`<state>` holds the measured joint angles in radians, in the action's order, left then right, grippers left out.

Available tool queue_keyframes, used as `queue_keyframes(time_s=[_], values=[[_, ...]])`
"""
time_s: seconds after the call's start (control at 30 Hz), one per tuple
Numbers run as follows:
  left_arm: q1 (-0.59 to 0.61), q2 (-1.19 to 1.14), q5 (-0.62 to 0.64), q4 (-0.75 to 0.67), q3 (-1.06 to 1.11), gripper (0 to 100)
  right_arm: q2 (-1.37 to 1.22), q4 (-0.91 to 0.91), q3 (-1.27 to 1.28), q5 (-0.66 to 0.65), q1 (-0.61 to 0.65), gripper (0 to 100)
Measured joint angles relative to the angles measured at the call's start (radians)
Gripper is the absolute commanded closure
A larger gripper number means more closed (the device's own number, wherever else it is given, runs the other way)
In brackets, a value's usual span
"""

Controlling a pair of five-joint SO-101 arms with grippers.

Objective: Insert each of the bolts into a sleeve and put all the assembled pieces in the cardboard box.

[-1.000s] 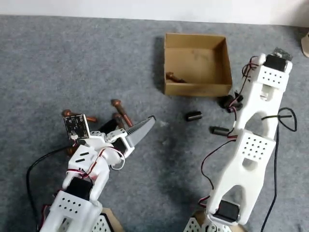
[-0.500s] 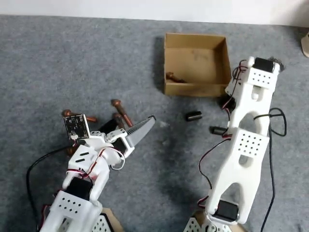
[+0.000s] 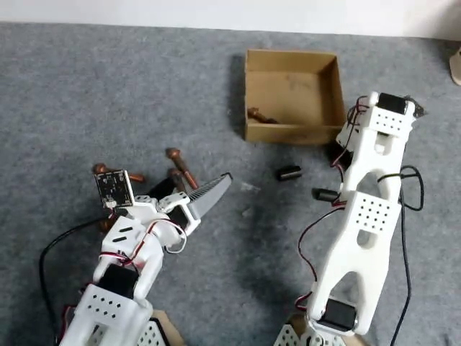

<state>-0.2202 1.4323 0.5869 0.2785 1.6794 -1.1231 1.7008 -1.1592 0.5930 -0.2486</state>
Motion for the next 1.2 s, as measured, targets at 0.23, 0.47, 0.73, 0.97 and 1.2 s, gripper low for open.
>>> queue_keyframes(time_s=[0.23, 0.47, 0.73, 0.97, 1.2], values=[[0.000, 0.000, 0.000, 0.000, 0.000, 56, -0.005, 0.018, -0.034, -0.107, -0.009, 99.5], [0.000, 0.000, 0.000, 0.000, 0.000, 56, -0.017, 0.044, -0.301, -0.239, -0.028, 99.5], [0.000, 0.000, 0.000, 0.000, 0.000, 56, -0.017, 0.044, -0.407, -0.408, -0.032, 99.5], [0.000, 0.000, 0.000, 0.000, 0.000, 56, -0.017, 0.044, -0.410, -0.488, -0.034, 99.5], [0.000, 0.000, 0.000, 0.015, 0.000, 56, -0.017, 0.044, -0.410, -0.502, -0.035, 99.5]])
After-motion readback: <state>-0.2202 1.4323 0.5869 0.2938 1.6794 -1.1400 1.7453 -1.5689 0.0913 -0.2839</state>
